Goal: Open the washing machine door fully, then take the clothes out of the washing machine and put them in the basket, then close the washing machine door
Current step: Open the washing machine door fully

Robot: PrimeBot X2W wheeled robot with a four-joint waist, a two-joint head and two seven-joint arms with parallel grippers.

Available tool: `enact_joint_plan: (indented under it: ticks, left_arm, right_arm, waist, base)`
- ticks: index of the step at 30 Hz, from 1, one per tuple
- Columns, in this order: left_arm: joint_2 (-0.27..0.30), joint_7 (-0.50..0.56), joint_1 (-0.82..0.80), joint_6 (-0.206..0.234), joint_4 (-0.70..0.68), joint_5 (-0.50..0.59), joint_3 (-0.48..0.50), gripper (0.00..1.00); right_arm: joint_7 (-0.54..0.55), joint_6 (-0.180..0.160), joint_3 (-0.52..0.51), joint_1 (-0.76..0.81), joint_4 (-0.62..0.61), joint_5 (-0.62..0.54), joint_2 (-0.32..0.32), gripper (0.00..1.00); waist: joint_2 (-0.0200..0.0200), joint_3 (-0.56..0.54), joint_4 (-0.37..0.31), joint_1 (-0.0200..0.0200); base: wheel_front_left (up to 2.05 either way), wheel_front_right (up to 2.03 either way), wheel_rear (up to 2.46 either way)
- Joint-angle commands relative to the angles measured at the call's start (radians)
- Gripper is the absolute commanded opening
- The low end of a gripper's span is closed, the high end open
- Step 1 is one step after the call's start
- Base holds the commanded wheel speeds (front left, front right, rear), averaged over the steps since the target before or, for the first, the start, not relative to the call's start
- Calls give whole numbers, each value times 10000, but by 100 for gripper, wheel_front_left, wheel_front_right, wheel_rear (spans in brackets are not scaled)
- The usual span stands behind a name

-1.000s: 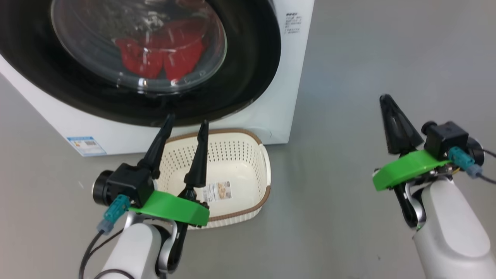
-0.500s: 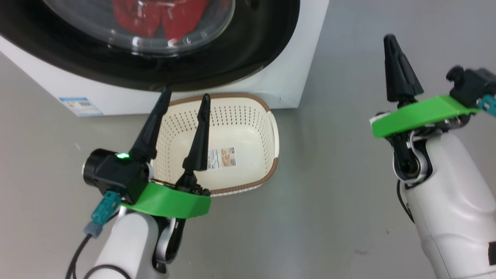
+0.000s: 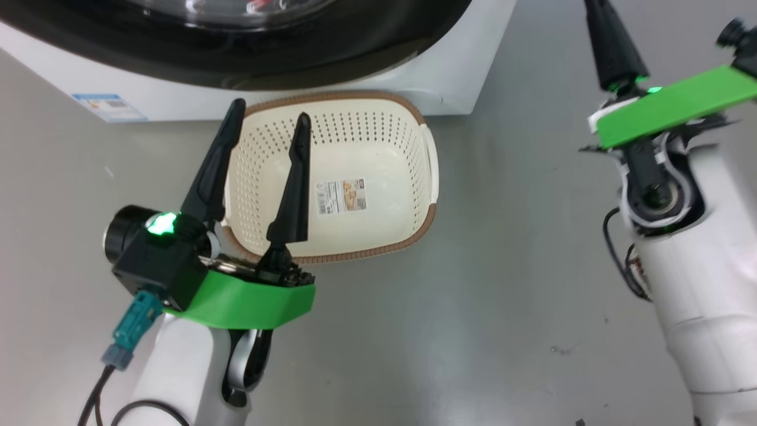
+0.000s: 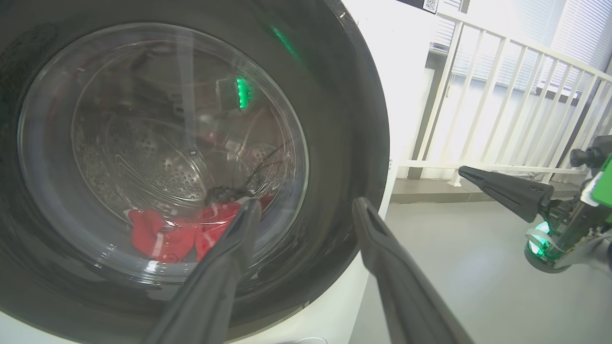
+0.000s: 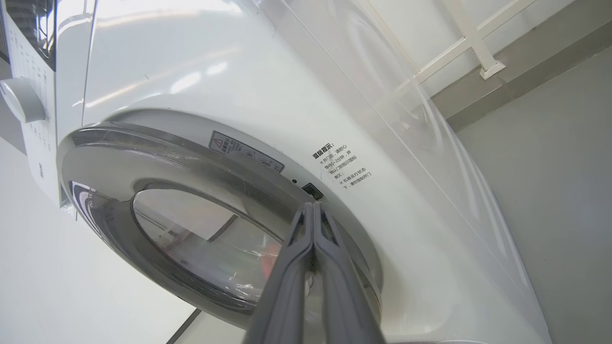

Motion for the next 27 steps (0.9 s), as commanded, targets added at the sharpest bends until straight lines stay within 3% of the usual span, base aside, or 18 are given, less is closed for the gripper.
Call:
enact_joint_plan:
  ticks: [1,11,27]
  left_arm:
    - [181,-74,-205,-49,-328,76,340,100]
    - [181,-74,-253,-128,-592,278,389,100]
    - [181,-74,-288,-124,-783,260,371,100]
  right_arm:
    - [156,6,161,-248,-385,365,23,0]
    - [1860,6,-388,-1297,-545,3280,-349,0]
    - [3881,6,-420,-2790,77,4688,-674,0]
  waist:
    - [0,292,136,0]
    - [0,859,406,0]
    - [0,1435,742,-1]
  base:
    - [0,0,0]
    - [0,0,0]
    - [0,0,0]
